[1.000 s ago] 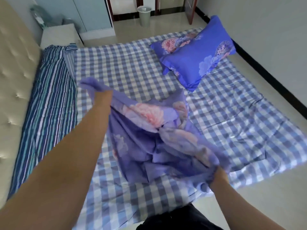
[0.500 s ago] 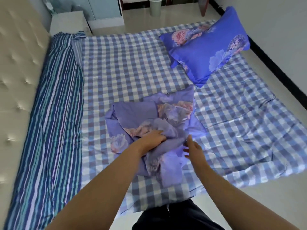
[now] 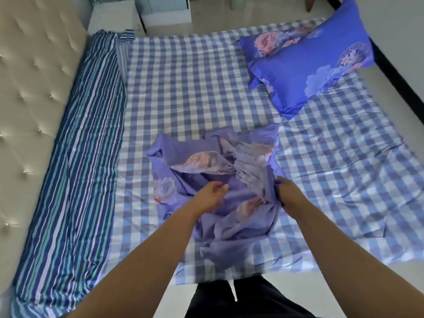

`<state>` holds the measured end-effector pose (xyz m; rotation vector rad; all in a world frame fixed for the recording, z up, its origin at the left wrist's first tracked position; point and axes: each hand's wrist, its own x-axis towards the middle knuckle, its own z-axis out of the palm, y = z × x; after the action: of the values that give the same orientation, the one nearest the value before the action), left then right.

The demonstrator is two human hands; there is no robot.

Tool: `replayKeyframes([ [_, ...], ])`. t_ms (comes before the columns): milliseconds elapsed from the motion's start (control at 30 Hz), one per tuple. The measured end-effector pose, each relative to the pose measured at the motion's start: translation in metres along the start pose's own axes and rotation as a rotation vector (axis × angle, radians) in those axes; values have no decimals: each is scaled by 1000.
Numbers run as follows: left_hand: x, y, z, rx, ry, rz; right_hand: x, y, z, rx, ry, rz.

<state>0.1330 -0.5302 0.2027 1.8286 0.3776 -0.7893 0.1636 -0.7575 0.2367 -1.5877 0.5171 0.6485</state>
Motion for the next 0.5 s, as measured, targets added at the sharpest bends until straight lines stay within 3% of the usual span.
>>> replayKeyframes([
  [100,38,1,4,392,206,106,-26,-20,-19,150,-148,-28],
  [233,75,29,29,626,281,206,-30,-28,-54,442,-18,17],
  [367,97,50,51,865,240,40,-21,-44,-91,681,89,-35],
  [433,105,58,44,823,201,-77,-14,-52,-115,737,164,-138],
  [500,113,62,28,694,198,-250,-8,-56,-140,644,163,-199],
])
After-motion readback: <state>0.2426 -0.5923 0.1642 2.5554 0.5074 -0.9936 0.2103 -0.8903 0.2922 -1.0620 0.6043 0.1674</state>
